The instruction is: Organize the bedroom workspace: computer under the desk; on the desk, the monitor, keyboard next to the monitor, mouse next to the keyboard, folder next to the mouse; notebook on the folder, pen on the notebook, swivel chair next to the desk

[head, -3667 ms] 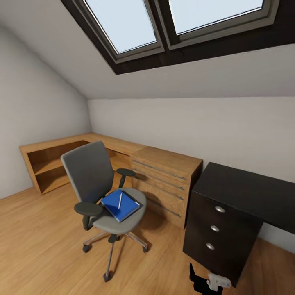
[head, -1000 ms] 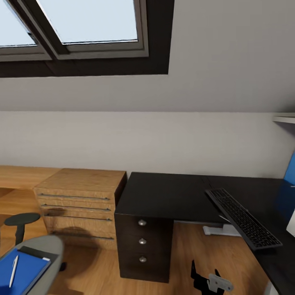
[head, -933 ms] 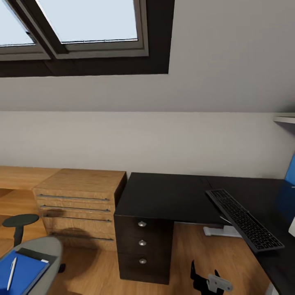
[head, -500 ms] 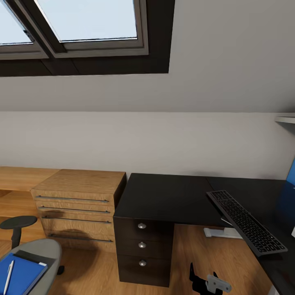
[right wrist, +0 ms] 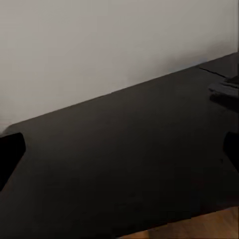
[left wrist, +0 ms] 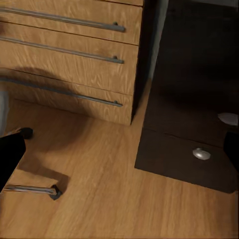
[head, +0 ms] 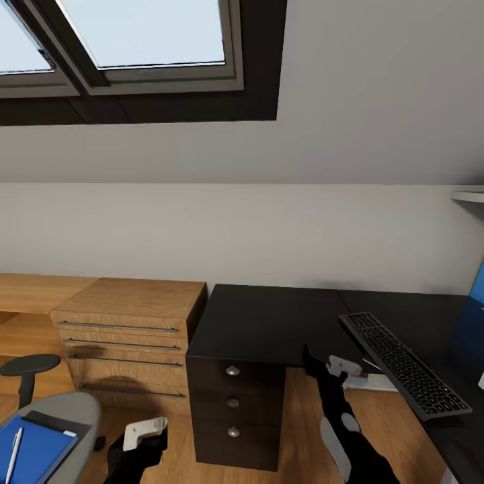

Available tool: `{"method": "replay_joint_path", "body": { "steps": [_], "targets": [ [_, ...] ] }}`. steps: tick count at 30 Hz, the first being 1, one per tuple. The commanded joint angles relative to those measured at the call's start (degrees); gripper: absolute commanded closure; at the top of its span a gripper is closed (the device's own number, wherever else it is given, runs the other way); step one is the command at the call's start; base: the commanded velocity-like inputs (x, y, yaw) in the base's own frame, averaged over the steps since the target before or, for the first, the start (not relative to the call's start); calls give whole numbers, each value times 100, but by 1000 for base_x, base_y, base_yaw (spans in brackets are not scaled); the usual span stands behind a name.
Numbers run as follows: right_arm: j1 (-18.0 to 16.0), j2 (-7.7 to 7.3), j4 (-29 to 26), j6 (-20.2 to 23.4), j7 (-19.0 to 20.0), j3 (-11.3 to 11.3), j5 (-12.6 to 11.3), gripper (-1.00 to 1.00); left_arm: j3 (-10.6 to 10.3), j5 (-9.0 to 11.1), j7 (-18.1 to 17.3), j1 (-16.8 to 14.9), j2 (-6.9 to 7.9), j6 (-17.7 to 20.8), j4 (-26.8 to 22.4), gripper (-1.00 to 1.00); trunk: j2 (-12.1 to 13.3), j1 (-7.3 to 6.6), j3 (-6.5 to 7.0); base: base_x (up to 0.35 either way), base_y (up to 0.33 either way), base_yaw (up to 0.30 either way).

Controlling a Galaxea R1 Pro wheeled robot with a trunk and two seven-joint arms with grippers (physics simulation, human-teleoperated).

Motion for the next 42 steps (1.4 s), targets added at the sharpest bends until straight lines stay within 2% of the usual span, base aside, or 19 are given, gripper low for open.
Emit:
{"method": "replay_joint_path", "body": {
  "steps": [1,2,5,6,7,8,11,14,17,21,27,30,34,42],
  "targets": [
    [-1,-3,-400,429,-16,-13,-27,-100,-83,-6,6,-95,-4,200,-129,-100,-4,0,-8,0,0,0],
    [-1,-13,-1034,1304,-84,-31,-27,-100,-225,126,14,-272,-4,484,-298,-100,-4,0,-8,0,0,0],
    [-1,-24,-1837,2667,-332,-59,-28,-100,-388,344,22,-556,-4,888,-449,-100,-4,0,-8,0,0,0],
    [-1,-27,-2260,3509,-597,-80,-30,-100,-466,466,22,-725,-4,1150,-503,-100,-4,0,-8,0,0,0],
    [-3,-28,-2435,3890,-746,-90,-35,-100,-494,517,22,-793,-4,1268,-517,-100,-4,0,-8,0,0,0],
    [-6,-25,-2680,4521,-1040,-102,-48,-100,-534,601,22,-891,-4,1450,-505,-100,-4,0,-8,0,0,0],
    [-11,-4,-2749,5042,-1391,-90,-45,-100,-578,675,20,-975,-4,1589,-352,-100,-4,0,-8,0,0,0],
    [-14,7,-2631,5194,-1593,-82,-41,-100,-634,713,18,-1019,-4,1601,-203,-100,-4,0,-8,0,0,0],
    [-11,2,-2577,5150,-1714,-91,-43,-100,-668,733,17,-1045,-4,1459,-123,-100,-4,0,-8,0,0,0],
    [21,-11,-2863,5088,-1784,-106,-49,-100,-666,742,9,-1059,-4,1213,-120,-100,-4,0,-8,62,0,0],
    [-148,-206,-2665,5024,-1590,-300,159,-100,-677,770,3,-1067,-4,1150,-314,-100,-4,0,-7,0,0,0],
    [-50,-121,-2751,5120,-1689,-226,104,-100,-637,767,2,-1059,-4,1165,-411,-100,-4,0,-7,0,0,0],
    [79,-175,-2879,5173,-1817,-134,52,-100,-623,766,-1,-1056,-4,1178,-540,-100,-4,0,-7,0,0,0],
    [128,-220,-2991,5183,-1945,-126,34,-100,-617,765,-5,-1055,-4,1185,-798,-100,-4,0,-7,0,0,0]
  ]
}}
